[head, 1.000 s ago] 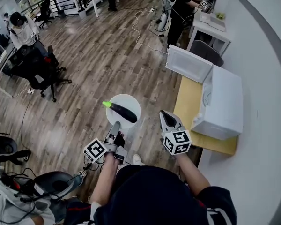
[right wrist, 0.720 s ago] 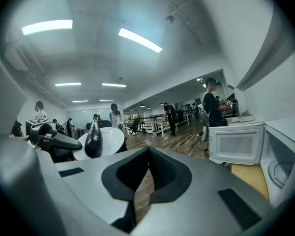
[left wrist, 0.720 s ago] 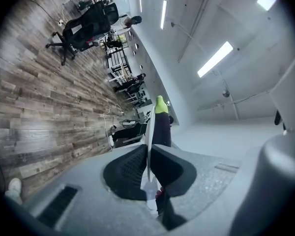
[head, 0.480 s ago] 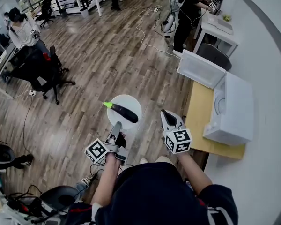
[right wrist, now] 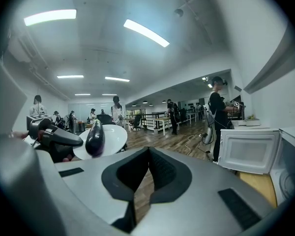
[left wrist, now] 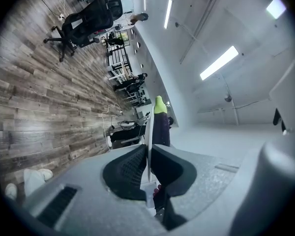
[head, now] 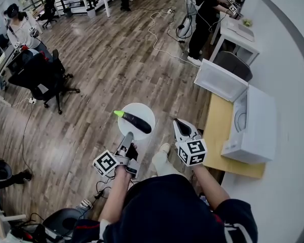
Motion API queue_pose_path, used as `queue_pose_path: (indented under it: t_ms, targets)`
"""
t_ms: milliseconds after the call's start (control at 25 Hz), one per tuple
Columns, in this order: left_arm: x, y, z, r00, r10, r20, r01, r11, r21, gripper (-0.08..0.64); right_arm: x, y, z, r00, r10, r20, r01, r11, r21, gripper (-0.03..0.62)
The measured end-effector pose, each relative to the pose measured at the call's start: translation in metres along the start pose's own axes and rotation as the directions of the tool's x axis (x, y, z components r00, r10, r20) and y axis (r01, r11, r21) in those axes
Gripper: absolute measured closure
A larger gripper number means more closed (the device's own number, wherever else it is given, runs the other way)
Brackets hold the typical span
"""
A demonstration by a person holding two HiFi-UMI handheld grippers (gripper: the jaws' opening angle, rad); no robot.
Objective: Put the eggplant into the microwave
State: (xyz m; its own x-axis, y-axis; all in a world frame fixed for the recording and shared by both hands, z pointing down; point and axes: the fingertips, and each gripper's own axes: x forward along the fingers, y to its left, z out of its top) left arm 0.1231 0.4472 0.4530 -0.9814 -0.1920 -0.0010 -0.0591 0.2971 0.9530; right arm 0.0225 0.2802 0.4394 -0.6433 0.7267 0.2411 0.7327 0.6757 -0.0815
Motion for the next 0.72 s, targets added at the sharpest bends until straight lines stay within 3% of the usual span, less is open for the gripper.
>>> queue_pose_path:
  t_ms: [480,720]
  targets:
    - [0.118,0.012,0.045,0.999,-0.001,-0.041,0.002,1.0,0.02,0.526,0.097,-0.077,0.021,1.0,-0.025,0.004,0.025,0.999,0.024,0.58]
    - [0.194,0.008,0.055,0.994,-0.021,-0.103,0.025,0.999,0.031,0.526,0.138,-0.131,0.04,0.998,-0.059,0.017,0.058,0.998,0.023,0.58]
